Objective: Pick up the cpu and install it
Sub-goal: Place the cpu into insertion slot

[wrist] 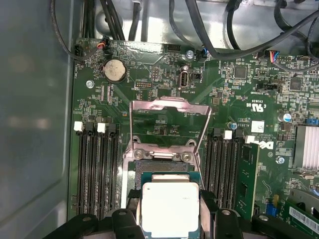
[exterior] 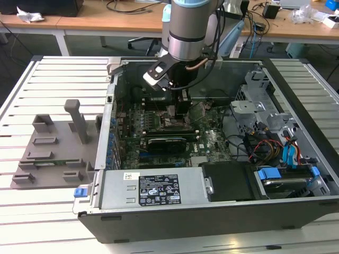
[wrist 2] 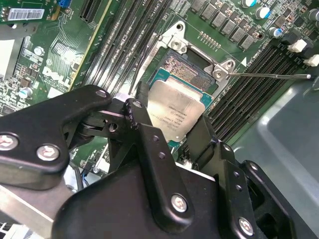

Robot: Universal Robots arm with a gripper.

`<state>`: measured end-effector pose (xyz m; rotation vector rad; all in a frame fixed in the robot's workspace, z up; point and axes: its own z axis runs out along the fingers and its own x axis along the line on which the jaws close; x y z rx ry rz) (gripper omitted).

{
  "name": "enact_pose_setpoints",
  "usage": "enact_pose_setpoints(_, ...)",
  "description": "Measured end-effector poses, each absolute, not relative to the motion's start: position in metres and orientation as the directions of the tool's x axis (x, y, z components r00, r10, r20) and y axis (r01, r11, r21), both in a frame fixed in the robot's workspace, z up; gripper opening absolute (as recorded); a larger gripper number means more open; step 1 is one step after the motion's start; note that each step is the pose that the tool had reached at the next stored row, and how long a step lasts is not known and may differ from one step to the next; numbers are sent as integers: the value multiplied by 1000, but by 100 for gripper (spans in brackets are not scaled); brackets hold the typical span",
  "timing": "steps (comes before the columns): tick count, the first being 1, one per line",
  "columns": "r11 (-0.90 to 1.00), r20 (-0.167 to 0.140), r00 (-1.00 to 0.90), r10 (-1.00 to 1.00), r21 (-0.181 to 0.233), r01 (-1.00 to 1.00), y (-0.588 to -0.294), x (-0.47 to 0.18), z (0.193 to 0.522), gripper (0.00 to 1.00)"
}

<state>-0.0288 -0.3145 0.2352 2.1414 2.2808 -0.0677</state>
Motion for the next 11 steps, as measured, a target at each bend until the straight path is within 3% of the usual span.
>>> enact_pose_setpoints(11, 63, -39, -63, 997, -23, 998, -314, -29, 232, 55)
